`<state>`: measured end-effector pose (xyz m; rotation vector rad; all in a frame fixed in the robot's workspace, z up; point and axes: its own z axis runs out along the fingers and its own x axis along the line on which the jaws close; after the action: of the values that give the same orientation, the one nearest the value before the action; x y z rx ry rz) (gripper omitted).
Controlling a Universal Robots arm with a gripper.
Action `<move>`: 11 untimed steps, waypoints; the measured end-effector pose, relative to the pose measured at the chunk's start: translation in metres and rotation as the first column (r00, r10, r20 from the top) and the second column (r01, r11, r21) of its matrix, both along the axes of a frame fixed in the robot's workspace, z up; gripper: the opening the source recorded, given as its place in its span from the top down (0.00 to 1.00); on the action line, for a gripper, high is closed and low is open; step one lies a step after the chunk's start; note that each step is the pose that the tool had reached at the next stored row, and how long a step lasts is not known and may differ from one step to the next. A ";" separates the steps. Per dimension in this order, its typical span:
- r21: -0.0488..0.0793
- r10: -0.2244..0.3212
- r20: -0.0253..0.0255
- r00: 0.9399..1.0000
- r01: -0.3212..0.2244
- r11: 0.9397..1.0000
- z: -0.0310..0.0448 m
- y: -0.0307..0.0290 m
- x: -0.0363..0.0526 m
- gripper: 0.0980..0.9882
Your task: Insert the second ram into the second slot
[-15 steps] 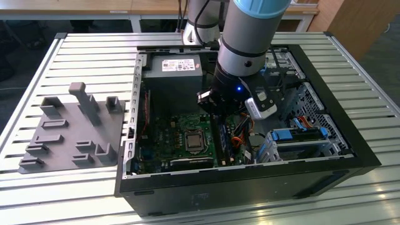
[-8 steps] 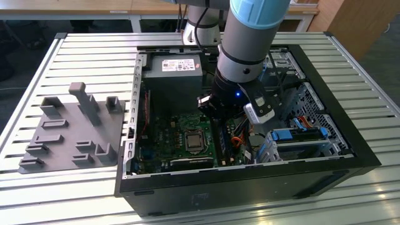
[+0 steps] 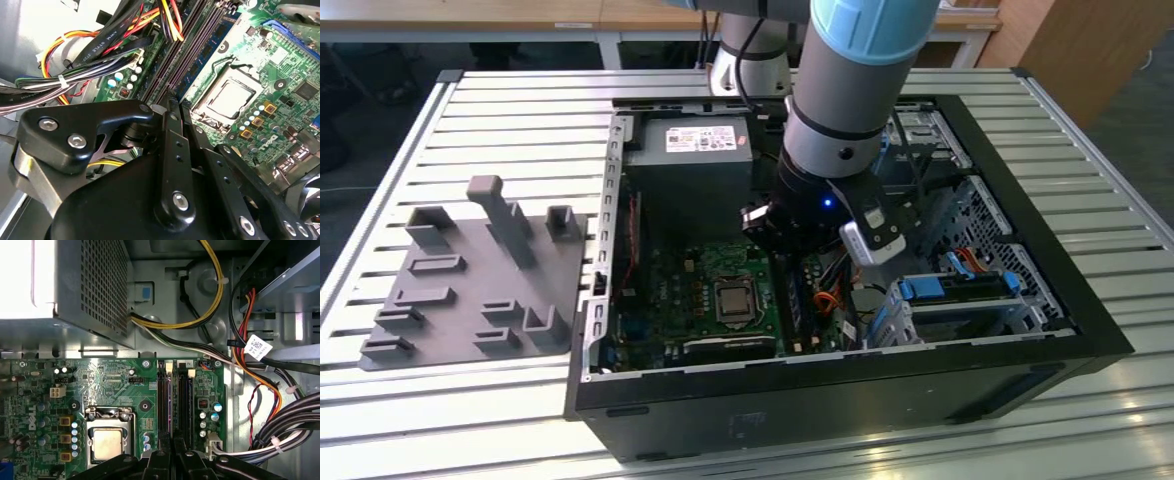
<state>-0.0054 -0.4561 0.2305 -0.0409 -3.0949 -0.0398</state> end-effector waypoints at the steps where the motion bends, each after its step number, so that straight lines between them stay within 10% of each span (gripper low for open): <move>1: 0.000 0.000 0.000 1.000 0.000 1.000 0.0000 0.0000 0.0000 0.96; 11: 0.000 -0.001 0.000 1.000 0.001 1.000 -0.0014 -0.0016 0.0000 0.96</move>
<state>-0.0053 -0.4577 0.2291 -0.0421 -3.0948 -0.0400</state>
